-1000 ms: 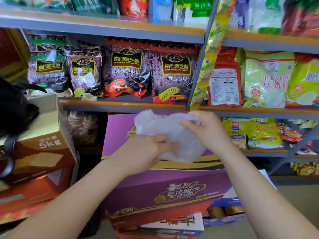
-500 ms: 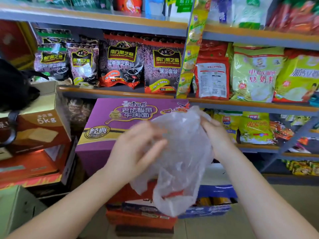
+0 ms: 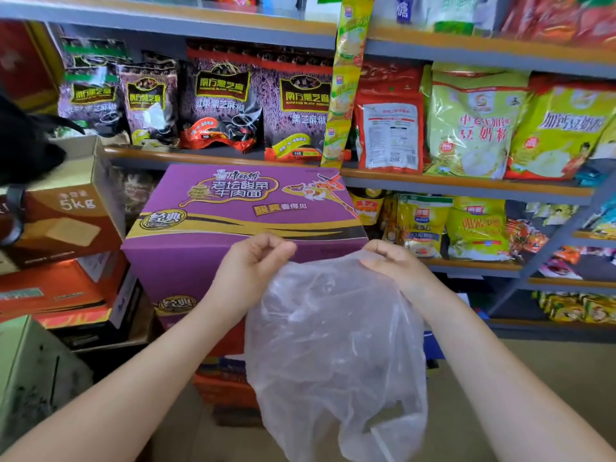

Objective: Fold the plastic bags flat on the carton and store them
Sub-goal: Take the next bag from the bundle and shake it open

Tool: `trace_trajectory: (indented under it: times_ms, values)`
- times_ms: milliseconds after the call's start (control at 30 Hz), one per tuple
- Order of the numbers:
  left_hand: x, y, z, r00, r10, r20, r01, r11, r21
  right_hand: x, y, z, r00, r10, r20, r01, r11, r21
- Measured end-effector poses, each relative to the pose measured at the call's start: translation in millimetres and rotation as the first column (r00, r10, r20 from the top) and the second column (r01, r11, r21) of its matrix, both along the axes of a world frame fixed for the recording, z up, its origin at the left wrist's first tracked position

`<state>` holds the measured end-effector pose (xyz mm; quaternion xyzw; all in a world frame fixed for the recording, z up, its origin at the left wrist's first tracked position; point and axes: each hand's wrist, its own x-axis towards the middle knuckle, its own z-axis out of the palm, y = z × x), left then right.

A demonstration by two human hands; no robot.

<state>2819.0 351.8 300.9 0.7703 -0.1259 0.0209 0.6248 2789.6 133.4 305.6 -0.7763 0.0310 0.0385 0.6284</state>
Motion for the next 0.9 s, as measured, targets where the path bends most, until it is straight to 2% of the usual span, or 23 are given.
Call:
trace_trajectory:
  times_ms: [133,200,233,267,300,333,433,533,667,800,900]
  values:
    - [-15,1,1,0.953,-0.270,-0.136,0.272,0.962,0.000,-2,-21,-11,0.983,-0.080,-0.165,0.123,0.956,0.267]
    - [-18,2,1,0.938,-0.299,-0.173,0.294,0.954,-0.053,-3,-27,-17,0.968,-0.069,-0.241,0.147,0.934,0.325]
    - [-19,2,1,0.943,-0.284,-0.172,0.274,0.959,-0.077,-4,-28,-22,0.967,-0.066,-0.247,0.122,0.968,0.219]
    - [-20,0,1,0.950,-0.263,-0.170,0.250,0.964,-0.094,-6,-27,-25,0.975,-0.065,-0.213,0.071,0.997,0.021]
    - [-21,-2,0,0.957,-0.240,-0.164,0.229,0.970,-0.085,-7,-23,-26,0.985,-0.075,-0.158,0.043,0.979,-0.200]
    - [-22,-4,0,0.965,-0.220,-0.143,0.215,0.975,-0.052,-9,-16,-24,0.995,-0.076,-0.072,0.049,0.945,-0.323]
    - [-26,-12,3,0.974,-0.226,-0.027,0.228,0.972,0.050,-19,12,-9,0.965,0.126,0.230,-0.053,0.953,-0.299]
    - [-27,-16,5,0.962,-0.268,0.058,0.262,0.960,0.104,-23,34,-2,0.876,0.247,0.414,-0.057,0.906,-0.420]
    - [-28,-11,-5,0.976,-0.212,0.048,0.204,0.969,0.138,-14,36,-3,0.879,0.122,0.462,0.042,0.943,-0.330]
    - [-35,4,-17,0.963,-0.268,-0.043,0.265,0.897,0.354,-4,27,-8,0.891,-0.186,0.415,0.247,0.964,-0.098]
    - [-37,12,-26,0.984,-0.161,-0.071,0.176,0.925,0.338,1,19,-12,0.880,-0.342,0.331,0.358,0.933,0.011]
